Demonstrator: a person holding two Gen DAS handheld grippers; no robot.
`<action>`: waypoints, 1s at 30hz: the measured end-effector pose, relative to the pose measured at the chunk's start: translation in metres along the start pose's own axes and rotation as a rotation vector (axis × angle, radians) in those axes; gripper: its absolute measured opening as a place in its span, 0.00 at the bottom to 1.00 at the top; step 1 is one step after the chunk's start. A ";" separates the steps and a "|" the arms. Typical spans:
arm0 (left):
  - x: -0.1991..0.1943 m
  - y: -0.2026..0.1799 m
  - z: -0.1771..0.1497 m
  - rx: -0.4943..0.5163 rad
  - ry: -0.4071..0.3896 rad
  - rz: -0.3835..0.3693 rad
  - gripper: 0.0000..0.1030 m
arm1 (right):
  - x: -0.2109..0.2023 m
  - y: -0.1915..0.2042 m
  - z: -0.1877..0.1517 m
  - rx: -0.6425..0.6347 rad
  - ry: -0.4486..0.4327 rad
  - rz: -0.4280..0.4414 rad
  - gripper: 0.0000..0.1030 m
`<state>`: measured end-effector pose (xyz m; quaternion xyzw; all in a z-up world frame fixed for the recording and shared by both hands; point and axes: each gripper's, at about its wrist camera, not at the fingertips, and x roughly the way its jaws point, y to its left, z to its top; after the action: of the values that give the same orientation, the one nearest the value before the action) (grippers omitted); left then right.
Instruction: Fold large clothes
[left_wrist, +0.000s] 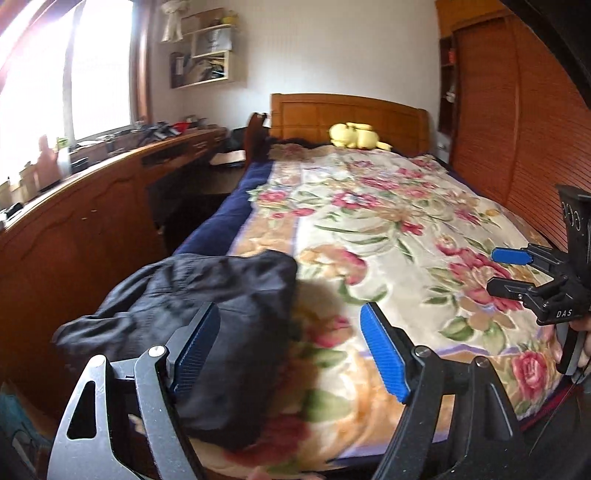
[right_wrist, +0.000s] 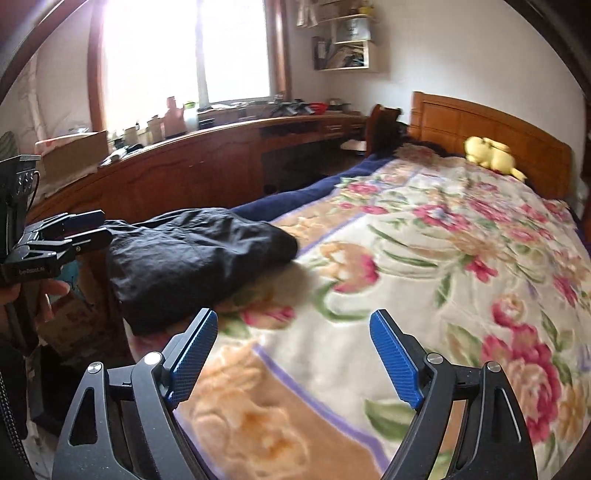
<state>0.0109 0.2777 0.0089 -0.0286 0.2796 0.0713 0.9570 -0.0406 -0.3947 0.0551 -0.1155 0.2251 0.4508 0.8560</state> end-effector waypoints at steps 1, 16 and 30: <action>0.001 -0.008 0.000 0.002 0.001 -0.012 0.77 | -0.007 -0.004 -0.005 0.011 -0.003 -0.020 0.83; 0.023 -0.156 -0.001 0.050 0.014 -0.146 0.77 | -0.096 -0.045 -0.066 0.163 -0.020 -0.211 0.83; 0.019 -0.246 -0.008 0.047 0.022 -0.228 0.77 | -0.170 -0.055 -0.104 0.296 -0.102 -0.379 0.83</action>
<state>0.0603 0.0366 -0.0043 -0.0386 0.2866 -0.0451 0.9562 -0.1079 -0.5900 0.0477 -0.0061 0.2193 0.2497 0.9431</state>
